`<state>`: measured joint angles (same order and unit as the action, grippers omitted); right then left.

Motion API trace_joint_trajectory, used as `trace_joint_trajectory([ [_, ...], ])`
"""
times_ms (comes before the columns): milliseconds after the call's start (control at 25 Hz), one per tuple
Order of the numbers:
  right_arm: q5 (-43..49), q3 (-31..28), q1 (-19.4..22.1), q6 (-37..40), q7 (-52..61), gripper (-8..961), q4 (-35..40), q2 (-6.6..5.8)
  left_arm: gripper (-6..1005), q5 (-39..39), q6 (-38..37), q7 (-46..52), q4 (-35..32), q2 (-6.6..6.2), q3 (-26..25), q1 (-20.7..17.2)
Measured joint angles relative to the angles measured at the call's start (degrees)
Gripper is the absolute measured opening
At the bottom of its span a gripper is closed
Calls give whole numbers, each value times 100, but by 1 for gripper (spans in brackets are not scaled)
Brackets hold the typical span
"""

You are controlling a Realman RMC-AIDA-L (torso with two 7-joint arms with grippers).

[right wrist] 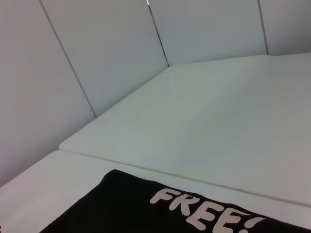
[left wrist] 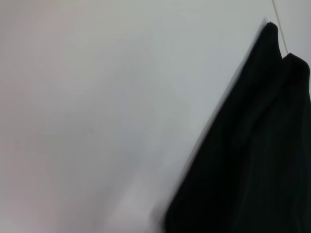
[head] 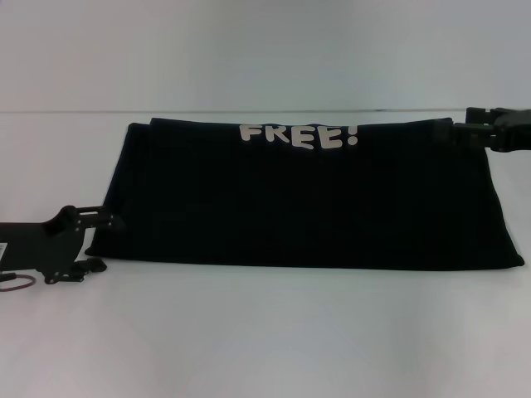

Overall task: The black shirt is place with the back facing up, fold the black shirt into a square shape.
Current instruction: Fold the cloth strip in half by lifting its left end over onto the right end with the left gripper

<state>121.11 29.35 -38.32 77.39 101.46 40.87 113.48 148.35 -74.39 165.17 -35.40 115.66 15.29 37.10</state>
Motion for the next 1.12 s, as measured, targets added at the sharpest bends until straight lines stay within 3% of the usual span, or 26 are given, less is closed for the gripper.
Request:
trace_joint_trajectory([
  [1120,-44,12,-7,-40,-4,942,-9,7,770,-240,494,-615,165,1,63,60],
])
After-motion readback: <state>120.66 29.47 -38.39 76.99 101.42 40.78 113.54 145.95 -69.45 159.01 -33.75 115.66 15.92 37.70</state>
